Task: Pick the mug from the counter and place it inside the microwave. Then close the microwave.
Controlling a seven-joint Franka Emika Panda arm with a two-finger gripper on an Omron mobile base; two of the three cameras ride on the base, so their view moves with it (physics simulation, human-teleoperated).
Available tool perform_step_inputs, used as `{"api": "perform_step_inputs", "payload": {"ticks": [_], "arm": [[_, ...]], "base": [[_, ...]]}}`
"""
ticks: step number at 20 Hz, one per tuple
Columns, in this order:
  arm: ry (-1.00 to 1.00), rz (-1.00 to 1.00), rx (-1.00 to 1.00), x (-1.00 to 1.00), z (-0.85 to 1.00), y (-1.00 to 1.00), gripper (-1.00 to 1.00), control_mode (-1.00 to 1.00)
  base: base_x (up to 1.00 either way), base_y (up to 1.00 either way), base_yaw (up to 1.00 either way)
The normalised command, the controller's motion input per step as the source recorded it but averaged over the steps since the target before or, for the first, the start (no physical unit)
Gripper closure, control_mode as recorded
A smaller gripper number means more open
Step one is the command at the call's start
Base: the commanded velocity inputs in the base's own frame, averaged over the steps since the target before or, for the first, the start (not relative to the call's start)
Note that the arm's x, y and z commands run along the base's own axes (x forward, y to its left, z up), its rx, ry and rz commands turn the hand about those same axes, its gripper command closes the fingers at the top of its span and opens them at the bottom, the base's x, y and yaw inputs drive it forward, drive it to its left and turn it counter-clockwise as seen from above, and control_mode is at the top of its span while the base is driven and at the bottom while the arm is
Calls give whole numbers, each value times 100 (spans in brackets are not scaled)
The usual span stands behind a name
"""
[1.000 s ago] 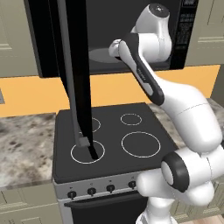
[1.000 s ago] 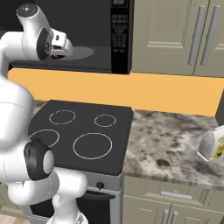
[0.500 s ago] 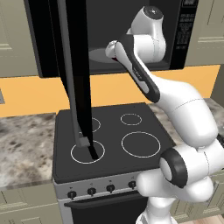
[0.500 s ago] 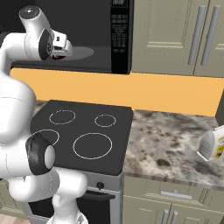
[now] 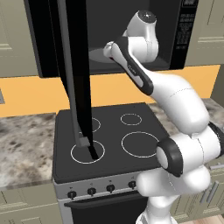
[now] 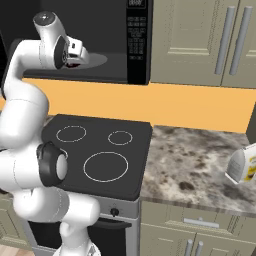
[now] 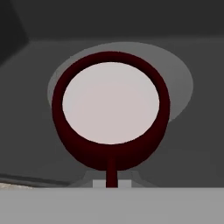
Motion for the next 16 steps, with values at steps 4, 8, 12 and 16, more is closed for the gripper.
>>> {"api": "perform_step_inputs", "payload": {"ticks": [4, 8, 12, 16], "arm": [[2, 0, 0, 41, 0, 0, 100, -100], [2, 0, 0, 46, 0, 0, 100, -100], [0, 0, 0, 28, 0, 0, 100, -100], [0, 0, 0, 19, 0, 1, 100, -100]], "base": [[0, 0, 0], [0, 0, 0], [0, 0, 0], [0, 0, 0]]}}
